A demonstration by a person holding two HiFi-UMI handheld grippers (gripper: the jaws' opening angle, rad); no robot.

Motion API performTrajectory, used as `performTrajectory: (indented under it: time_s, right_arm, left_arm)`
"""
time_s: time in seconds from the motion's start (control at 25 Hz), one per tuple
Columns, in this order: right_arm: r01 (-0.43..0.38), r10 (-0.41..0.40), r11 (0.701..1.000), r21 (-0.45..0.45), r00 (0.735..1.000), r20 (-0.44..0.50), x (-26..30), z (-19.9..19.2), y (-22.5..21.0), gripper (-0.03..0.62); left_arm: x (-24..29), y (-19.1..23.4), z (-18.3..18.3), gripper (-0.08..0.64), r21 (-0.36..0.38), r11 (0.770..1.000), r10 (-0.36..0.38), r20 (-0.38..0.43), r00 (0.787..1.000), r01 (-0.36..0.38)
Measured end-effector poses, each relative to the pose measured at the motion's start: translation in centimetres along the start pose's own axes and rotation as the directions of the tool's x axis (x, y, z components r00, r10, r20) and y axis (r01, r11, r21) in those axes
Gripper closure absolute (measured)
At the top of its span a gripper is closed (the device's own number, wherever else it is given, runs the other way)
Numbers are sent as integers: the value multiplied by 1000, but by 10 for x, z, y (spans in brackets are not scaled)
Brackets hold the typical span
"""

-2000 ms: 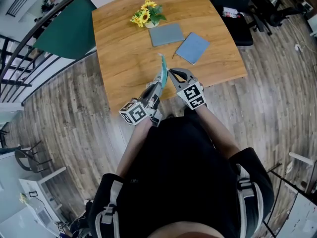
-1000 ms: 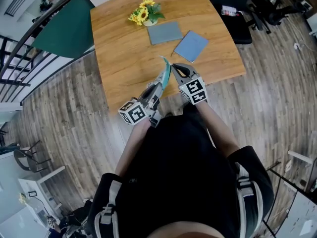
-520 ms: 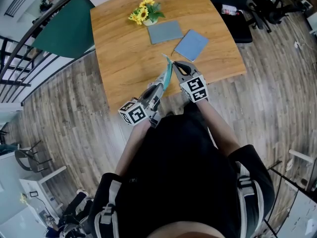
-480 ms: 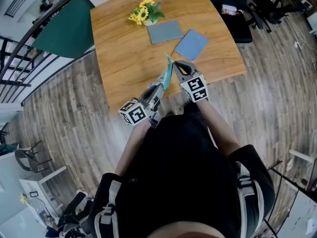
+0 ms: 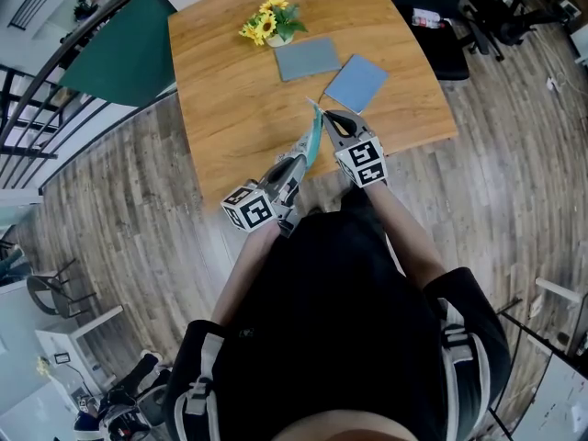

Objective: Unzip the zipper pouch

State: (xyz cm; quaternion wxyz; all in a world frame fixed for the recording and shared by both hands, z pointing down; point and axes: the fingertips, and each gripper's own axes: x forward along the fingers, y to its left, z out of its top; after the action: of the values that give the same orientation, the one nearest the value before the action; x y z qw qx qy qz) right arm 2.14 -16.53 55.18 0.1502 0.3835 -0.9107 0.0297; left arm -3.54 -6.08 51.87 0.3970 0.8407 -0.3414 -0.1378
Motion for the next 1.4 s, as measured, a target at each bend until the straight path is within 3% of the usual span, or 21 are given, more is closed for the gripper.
performTrajectory:
  time_s: [0.8,1.04,1.4]
  right_arm:
    - [18,-18,999,32,1000,18,8,1,-10,578]
    - [18,-19,999,34,1000,19,6,-2,-13,517]
    - [-11,11,1000,28,1000,-6,-9,-13,-9,551]
  left_arm:
    - [-11,5,9,552,10,1000,17,29,999,-17]
    - [-17,5,17,552,69,997,33,34,999,-36]
    - [-20,12,22,552,90,994,59,53,997,-63]
